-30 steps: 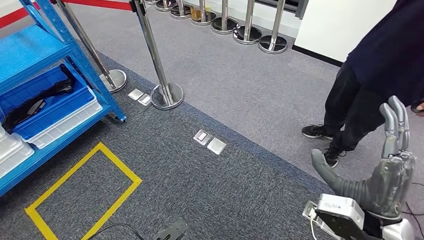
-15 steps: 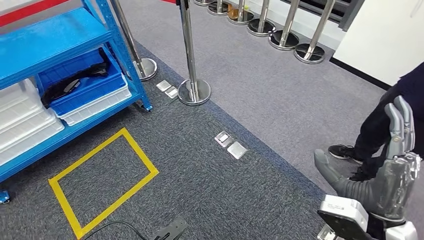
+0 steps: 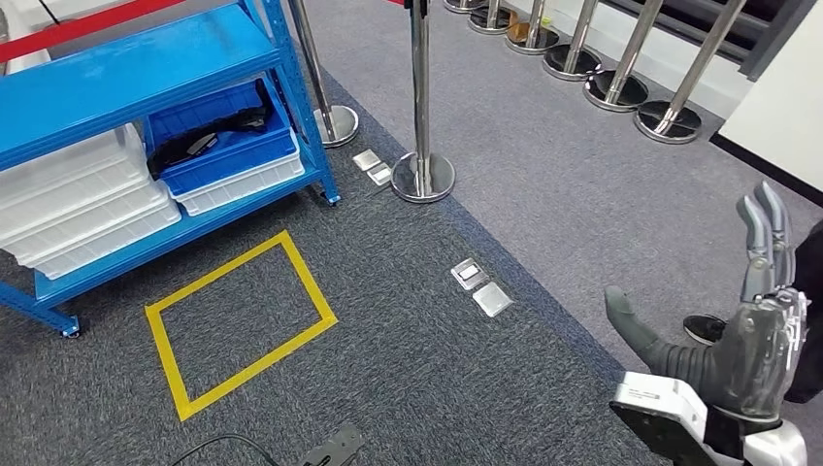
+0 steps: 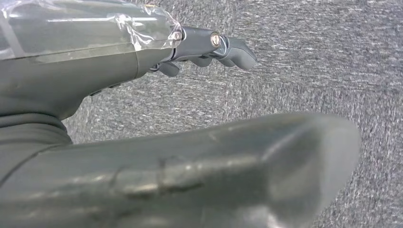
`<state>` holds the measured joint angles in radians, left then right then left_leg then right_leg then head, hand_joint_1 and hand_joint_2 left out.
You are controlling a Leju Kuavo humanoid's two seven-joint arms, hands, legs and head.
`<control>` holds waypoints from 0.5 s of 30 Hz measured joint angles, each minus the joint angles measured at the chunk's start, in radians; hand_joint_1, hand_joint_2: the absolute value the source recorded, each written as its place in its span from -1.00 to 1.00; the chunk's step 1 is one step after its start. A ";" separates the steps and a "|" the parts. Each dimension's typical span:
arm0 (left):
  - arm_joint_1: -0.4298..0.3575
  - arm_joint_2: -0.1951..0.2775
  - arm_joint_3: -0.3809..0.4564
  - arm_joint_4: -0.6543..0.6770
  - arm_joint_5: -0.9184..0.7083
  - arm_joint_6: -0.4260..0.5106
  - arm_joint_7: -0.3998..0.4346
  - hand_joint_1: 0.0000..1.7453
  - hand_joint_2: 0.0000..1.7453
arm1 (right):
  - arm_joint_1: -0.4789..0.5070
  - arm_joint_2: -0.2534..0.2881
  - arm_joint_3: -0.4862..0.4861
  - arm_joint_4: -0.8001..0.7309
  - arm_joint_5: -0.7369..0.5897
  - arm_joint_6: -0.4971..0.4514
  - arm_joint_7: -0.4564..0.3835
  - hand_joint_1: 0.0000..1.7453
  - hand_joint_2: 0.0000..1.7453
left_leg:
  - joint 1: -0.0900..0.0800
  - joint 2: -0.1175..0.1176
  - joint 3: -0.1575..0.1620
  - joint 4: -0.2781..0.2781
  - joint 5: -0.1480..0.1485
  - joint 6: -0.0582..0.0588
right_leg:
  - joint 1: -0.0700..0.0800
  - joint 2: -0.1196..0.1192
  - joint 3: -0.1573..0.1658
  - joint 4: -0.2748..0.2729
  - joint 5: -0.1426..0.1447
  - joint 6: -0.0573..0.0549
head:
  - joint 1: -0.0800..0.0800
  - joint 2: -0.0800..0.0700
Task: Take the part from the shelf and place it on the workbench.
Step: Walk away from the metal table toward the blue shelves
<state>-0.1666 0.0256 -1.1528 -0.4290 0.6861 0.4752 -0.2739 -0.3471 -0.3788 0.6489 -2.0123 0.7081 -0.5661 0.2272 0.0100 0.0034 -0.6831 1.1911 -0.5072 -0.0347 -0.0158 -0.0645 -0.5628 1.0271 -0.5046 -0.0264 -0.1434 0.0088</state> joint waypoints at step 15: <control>-0.005 -0.002 0.000 0.000 0.003 0.006 0.005 -1.00 -1.00 | 0.015 -0.001 -0.001 -0.002 0.007 0.000 0.001 -1.00 1.00 | -0.012 -0.067 0.094 -0.181 0.055 0.058 | -0.002 0.073 -0.098 0.189 -0.052 0.032 | 0.017 0.000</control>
<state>-0.1720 0.0232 -1.1524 -0.4288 0.6888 0.4810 -0.2689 -0.3320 -0.3797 0.6481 -2.0146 0.7156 -0.5657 0.2284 -0.0019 -0.0635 -0.5889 1.0097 -0.4524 0.0235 -0.0178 0.0090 -0.6609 1.2157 -0.5570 0.0060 -0.1267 0.0088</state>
